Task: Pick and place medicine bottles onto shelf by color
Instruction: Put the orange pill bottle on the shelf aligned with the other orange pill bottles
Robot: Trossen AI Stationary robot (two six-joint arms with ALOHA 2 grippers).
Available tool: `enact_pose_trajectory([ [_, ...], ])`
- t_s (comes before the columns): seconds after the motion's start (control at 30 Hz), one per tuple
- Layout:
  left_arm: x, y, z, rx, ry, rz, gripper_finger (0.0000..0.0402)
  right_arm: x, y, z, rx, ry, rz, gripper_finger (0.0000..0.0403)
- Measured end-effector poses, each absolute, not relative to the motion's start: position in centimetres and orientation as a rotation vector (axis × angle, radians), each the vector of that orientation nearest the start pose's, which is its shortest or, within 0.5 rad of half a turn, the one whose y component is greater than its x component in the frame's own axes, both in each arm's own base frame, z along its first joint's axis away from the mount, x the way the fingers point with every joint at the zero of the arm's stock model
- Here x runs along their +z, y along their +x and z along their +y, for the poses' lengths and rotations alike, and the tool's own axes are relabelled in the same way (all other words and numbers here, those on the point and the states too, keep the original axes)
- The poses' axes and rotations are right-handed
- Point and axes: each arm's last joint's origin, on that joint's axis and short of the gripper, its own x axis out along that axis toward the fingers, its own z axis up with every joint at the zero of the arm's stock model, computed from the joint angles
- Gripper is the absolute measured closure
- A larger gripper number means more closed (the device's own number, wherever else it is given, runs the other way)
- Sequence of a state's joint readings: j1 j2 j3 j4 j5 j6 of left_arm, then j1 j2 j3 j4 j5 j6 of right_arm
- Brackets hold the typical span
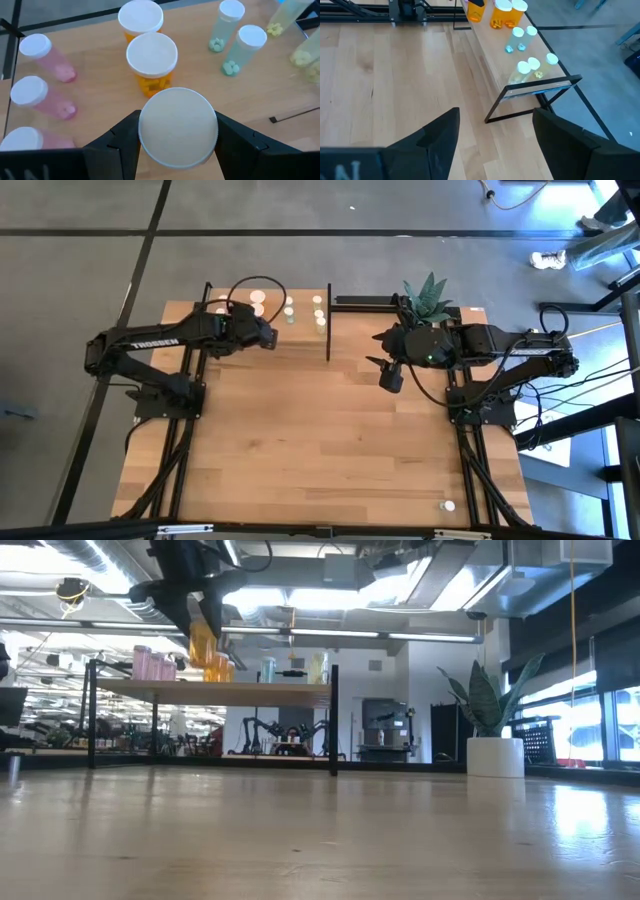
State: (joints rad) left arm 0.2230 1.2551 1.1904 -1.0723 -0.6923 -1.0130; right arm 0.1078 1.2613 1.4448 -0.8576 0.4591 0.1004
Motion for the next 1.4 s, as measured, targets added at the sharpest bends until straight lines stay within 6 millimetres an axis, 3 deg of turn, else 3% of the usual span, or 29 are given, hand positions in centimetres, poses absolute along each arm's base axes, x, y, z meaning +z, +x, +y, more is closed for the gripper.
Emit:
enact_pose_trajectory([
  [1.2, 29.8, 23.0, 8.6, 1.375, -0.604, 0.637, 0.0205, 40.0, 24.3, 1.4, -0.36, -0.089, 0.633, 0.015],
  [1.4, 29.8, 22.9, 8.7, 1.384, -0.601, 0.632, 0.0179, 40.0, 24.3, 1.4, -0.36, -0.089, 0.633, 0.015],
])
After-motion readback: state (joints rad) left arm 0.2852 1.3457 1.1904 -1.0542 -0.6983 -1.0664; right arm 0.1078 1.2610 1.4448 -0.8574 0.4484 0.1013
